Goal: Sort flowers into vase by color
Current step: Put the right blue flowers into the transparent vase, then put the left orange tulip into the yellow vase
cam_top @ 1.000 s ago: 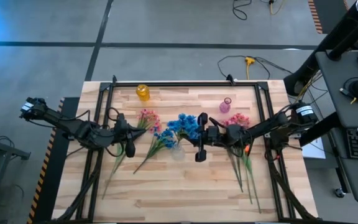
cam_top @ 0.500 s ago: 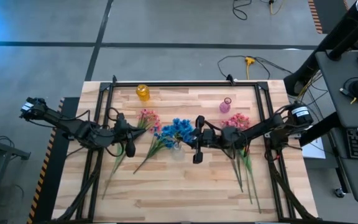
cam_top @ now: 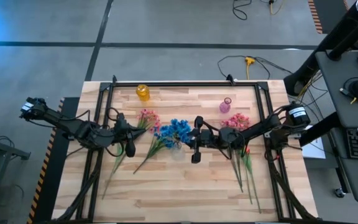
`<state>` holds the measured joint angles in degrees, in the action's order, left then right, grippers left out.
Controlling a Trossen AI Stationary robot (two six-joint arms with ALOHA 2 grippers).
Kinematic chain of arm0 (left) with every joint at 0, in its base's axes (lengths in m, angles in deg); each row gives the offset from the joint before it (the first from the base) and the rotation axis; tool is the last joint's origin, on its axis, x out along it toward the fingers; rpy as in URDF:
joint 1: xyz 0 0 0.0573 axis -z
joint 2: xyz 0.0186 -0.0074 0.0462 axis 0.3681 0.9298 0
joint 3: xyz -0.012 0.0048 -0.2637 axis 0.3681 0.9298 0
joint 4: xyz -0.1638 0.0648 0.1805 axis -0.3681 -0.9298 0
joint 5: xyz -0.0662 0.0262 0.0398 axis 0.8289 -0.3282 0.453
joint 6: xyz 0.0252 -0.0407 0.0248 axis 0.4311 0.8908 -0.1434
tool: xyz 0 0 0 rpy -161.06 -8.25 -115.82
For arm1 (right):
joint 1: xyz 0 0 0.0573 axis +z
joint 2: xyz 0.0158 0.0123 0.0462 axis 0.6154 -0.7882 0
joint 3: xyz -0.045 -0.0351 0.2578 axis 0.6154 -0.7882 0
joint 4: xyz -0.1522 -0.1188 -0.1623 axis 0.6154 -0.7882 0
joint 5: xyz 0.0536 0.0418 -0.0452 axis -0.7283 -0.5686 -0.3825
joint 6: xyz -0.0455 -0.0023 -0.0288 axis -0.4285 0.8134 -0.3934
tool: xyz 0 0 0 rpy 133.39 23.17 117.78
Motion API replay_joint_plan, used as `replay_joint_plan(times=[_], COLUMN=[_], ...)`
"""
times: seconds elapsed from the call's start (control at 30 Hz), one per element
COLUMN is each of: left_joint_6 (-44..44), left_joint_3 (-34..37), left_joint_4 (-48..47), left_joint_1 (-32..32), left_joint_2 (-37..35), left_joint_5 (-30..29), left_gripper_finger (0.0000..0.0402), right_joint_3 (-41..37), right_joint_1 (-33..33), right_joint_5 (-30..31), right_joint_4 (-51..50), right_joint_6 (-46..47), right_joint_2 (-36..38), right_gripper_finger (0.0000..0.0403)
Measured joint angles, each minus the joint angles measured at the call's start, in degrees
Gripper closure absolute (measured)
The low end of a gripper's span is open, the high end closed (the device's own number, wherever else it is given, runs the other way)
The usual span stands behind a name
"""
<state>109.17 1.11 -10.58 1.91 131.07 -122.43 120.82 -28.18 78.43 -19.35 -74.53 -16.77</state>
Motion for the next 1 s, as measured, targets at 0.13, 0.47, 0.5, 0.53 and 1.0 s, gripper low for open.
replay_joint_plan(times=[0.13,0.47,0.5,0.53,1.0], left_joint_6=[0.0,0.0,0.0,0.0,0.0], left_joint_3=[0.0,0.0,0.0,0.0,0.0], left_joint_4=[0.0,0.0,0.0,0.0,0.0], left_joint_1=[0.0,0.0,0.0,0.0,0.0], left_joint_2=[0.0,0.0,0.0,0.0,0.0], left_joint_5=[0.0,0.0,0.0,0.0,0.0], left_gripper_finger=[0.0401,0.0401,0.0401,0.0401,0.0401], right_joint_3=[0.0,0.0,0.0,0.0,0.0], right_joint_1=[0.0,0.0,0.0,0.0,0.0], right_joint_5=[0.0,1.4,1.4,1.4,1.4], right_joint_4=[-0.1,-0.4,-0.5,-0.6,-4.2], right_joint_6=[0.1,0.7,0.7,0.7,2.0], right_joint_2=[0.0,0.1,0.1,0.1,0.1], right_gripper_finger=[0.0373,0.0301,0.0292,0.0284,0.0210])
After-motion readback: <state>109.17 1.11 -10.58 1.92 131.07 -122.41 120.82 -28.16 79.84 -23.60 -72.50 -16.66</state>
